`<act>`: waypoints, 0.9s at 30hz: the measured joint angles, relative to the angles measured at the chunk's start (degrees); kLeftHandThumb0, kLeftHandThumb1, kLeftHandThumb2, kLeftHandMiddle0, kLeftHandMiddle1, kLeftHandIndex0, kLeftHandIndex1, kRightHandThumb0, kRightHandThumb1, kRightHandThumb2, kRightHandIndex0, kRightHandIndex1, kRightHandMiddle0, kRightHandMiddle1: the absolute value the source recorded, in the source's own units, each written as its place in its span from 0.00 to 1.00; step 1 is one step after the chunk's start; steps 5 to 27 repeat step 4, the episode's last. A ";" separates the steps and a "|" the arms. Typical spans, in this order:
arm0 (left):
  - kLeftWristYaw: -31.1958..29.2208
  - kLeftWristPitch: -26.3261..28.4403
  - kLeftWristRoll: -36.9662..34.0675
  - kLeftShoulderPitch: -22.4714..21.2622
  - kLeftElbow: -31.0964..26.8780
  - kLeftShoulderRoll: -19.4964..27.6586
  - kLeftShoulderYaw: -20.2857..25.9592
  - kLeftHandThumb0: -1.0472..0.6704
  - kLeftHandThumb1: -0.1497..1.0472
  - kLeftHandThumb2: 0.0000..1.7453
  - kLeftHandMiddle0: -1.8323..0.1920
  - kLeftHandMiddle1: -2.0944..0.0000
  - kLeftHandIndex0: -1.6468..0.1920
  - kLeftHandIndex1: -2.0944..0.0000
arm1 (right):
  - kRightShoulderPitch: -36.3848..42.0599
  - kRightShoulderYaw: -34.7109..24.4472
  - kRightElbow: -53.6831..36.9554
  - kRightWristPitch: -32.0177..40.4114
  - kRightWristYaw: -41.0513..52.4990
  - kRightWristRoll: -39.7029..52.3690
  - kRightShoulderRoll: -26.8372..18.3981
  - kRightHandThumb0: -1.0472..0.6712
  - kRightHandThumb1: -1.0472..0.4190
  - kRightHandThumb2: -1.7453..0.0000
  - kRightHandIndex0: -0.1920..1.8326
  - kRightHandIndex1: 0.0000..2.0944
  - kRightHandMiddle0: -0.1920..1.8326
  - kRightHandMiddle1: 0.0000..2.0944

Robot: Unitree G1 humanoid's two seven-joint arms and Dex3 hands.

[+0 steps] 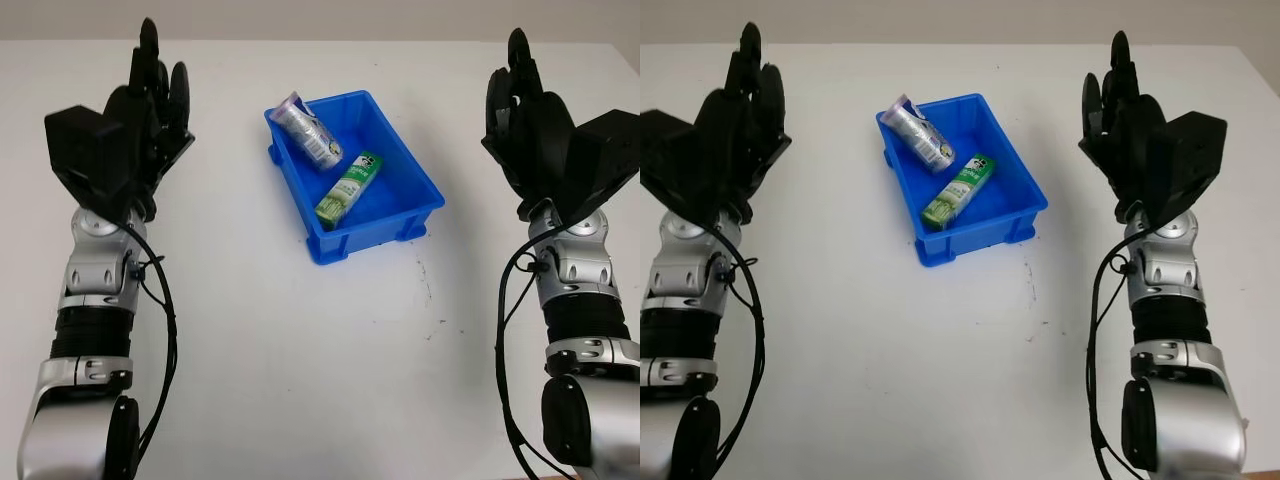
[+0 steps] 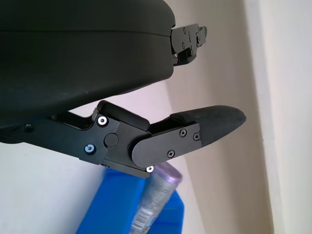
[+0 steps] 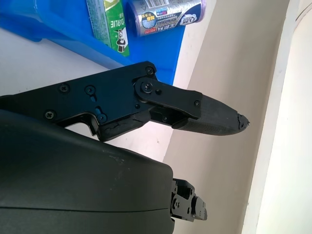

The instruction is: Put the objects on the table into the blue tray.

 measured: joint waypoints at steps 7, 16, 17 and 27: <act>0.26 0.68 -0.32 2.69 -2.29 -1.39 -0.23 0.19 1.00 0.45 1.00 1.00 1.00 1.00 | 0.04 0.05 -0.04 0.05 0.28 0.30 0.09 0.14 0.00 0.60 0.00 0.00 0.00 0.00; 0.26 0.68 -0.32 2.69 -2.29 -1.39 -0.23 0.19 1.00 0.45 1.00 1.00 1.00 1.00 | 0.04 0.05 -0.04 0.05 0.28 0.30 0.09 0.14 0.00 0.60 0.00 0.00 0.00 0.00; 0.26 0.68 -0.32 2.69 -2.29 -1.39 -0.23 0.19 1.00 0.45 1.00 1.00 1.00 1.00 | 0.04 0.05 -0.04 0.05 0.28 0.30 0.09 0.14 0.00 0.60 0.00 0.00 0.00 0.00; 0.26 0.68 -0.32 2.69 -2.29 -1.39 -0.23 0.19 1.00 0.45 1.00 1.00 1.00 1.00 | 0.04 0.05 -0.04 0.05 0.28 0.30 0.09 0.14 0.00 0.60 0.00 0.00 0.00 0.00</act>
